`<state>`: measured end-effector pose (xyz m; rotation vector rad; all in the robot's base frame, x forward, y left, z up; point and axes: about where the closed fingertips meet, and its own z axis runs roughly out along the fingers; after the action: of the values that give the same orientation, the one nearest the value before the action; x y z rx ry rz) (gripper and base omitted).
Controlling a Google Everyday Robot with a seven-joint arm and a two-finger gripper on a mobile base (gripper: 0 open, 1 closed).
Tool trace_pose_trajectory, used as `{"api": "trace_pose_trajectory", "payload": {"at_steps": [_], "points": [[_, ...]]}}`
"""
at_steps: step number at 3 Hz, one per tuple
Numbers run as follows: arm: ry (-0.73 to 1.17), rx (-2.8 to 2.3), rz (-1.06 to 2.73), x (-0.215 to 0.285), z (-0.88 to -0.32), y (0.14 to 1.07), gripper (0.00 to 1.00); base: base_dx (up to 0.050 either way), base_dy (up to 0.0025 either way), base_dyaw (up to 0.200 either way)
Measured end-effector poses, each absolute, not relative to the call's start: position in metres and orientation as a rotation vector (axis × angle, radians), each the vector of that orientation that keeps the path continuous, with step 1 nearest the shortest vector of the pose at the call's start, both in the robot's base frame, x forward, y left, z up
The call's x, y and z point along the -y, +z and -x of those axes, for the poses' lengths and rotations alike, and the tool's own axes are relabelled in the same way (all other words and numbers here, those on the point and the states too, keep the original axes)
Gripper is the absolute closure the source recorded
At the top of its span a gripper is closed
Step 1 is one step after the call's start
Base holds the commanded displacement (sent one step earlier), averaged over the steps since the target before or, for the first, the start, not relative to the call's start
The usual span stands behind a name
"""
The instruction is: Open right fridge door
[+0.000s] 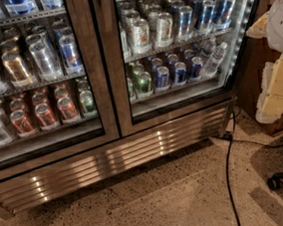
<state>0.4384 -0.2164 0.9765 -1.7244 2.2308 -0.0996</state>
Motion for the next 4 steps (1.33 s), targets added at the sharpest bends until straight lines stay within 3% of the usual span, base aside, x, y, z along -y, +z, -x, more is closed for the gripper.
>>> {"api": "trace_pose_trajectory", "payload": {"at_steps": [2,4], "points": [[-0.084,-2.233,1.774,0.201,-0.452,0.969,0.00,0.000,0.00000,0.000],[-0.035,-2.176,1.971,0.134,-0.468,0.934,0.00,0.000,0.00000,0.000]]}}
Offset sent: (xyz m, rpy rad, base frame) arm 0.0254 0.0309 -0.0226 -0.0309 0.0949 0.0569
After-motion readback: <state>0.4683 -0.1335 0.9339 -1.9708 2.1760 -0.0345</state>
